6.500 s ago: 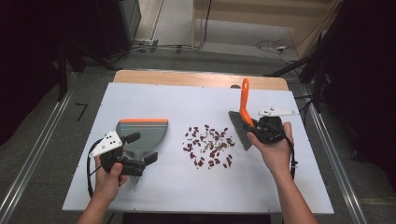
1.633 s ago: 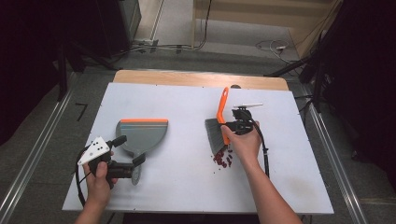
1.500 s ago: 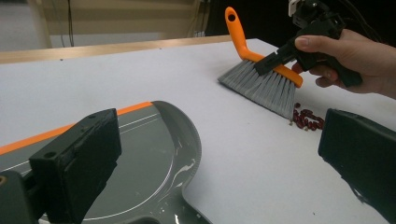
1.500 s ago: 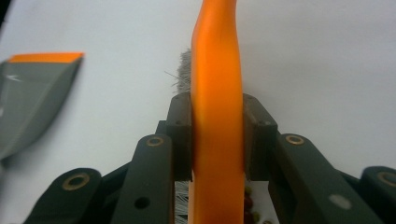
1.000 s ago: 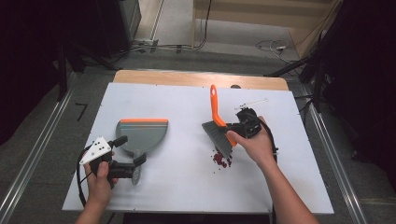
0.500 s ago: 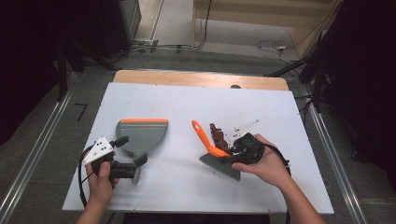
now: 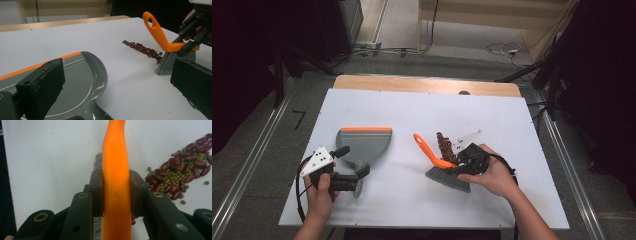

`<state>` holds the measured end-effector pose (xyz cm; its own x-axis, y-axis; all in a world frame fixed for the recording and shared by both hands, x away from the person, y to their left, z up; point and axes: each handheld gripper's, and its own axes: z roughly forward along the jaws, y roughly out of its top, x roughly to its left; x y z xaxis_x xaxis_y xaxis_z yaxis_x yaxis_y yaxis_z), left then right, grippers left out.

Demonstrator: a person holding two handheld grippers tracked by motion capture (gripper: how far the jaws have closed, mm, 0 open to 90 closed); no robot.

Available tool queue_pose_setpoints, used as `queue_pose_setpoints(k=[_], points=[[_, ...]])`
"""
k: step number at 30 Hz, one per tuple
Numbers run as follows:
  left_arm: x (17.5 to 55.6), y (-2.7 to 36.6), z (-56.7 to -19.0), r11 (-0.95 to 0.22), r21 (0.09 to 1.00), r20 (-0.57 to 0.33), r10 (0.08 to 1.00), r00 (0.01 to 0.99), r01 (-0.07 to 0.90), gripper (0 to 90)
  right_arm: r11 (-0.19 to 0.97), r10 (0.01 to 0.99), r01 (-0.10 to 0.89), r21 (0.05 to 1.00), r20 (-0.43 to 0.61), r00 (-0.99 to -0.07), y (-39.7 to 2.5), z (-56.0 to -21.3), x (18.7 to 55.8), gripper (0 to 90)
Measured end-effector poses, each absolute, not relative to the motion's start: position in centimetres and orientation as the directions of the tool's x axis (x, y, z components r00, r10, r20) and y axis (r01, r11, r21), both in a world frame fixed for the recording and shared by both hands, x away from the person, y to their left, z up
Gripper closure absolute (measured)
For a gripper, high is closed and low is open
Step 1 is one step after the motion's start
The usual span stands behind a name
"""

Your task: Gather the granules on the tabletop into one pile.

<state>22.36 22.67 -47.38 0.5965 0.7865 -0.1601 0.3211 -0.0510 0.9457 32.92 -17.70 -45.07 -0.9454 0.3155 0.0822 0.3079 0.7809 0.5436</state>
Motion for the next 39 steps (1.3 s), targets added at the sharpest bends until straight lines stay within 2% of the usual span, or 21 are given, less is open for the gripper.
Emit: queue_pose_setpoints(k=[18,24,39], points=[[22.3,22.7,-47.4,-0.049,0.947,-0.160,0.787,0.596,0.319,0.0,0.749,0.365,0.332,0.573,0.062,-0.929,-17.9,-45.4,37.1,67.1],[22.4,22.7,-47.4,-0.049,0.946,-0.160,0.786,0.597,0.319,0.0,0.755,0.354,0.303,0.582,0.028,-0.935,-17.9,-45.4,37.8,67.1],[22.3,22.7,-47.4,-0.048,0.947,-0.161,0.786,0.597,0.319,0.0,0.727,0.388,0.328,0.603,0.034,-0.921,-18.2,-45.6,39.3,66.8]])
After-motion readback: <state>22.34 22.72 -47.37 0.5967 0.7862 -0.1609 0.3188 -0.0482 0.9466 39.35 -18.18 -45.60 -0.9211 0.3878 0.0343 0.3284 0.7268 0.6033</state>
